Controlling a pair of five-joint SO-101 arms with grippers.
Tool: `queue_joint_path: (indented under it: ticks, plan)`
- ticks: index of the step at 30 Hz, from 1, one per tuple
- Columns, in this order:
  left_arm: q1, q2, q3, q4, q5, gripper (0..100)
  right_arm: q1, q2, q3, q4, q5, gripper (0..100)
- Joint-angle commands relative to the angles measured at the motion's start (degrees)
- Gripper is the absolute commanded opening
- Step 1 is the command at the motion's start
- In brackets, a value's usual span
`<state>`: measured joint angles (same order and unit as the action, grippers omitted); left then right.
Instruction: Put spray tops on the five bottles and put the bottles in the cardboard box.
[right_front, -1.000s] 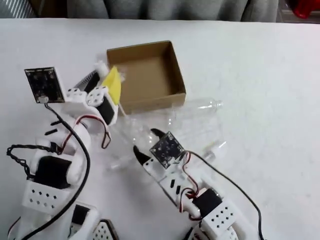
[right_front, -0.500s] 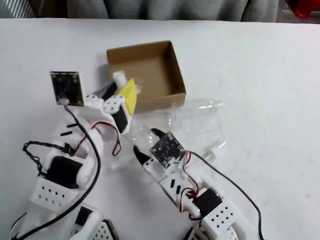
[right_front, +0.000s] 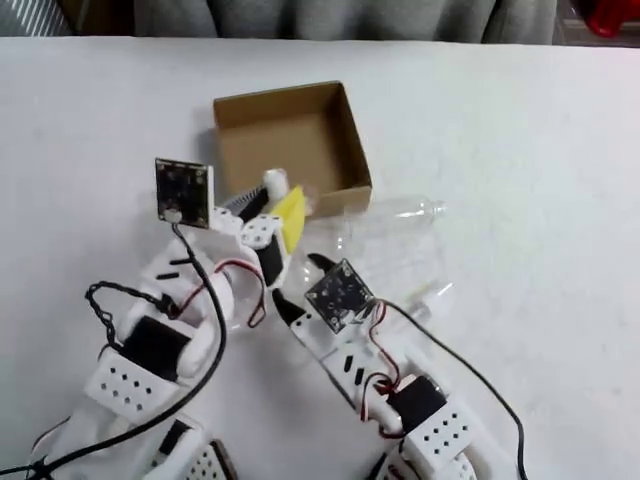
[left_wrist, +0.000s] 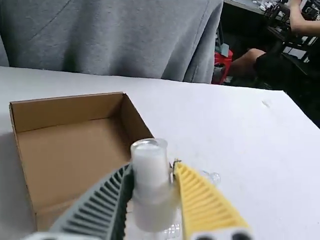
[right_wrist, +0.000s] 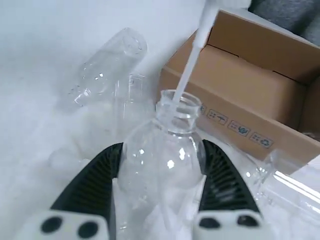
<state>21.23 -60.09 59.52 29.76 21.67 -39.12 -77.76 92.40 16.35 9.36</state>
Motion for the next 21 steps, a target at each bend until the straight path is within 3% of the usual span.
queue_joint_path:
  ticks: [1,6,21]
  plan:
    - [1.19,-1.01,0.35,-2.90,-0.62,2,0.75,-0.75,-0.79,-0.84,0.79,1.5]
    - [4.26,-1.01,1.85,-3.08,-1.93,2,0.75,-0.75,-0.79,-0.84,0.79,1.5]
    - [4.53,-1.01,3.78,-2.73,-8.62,2,3.30,-6.64,-0.18,2.42,0.62,1.5]
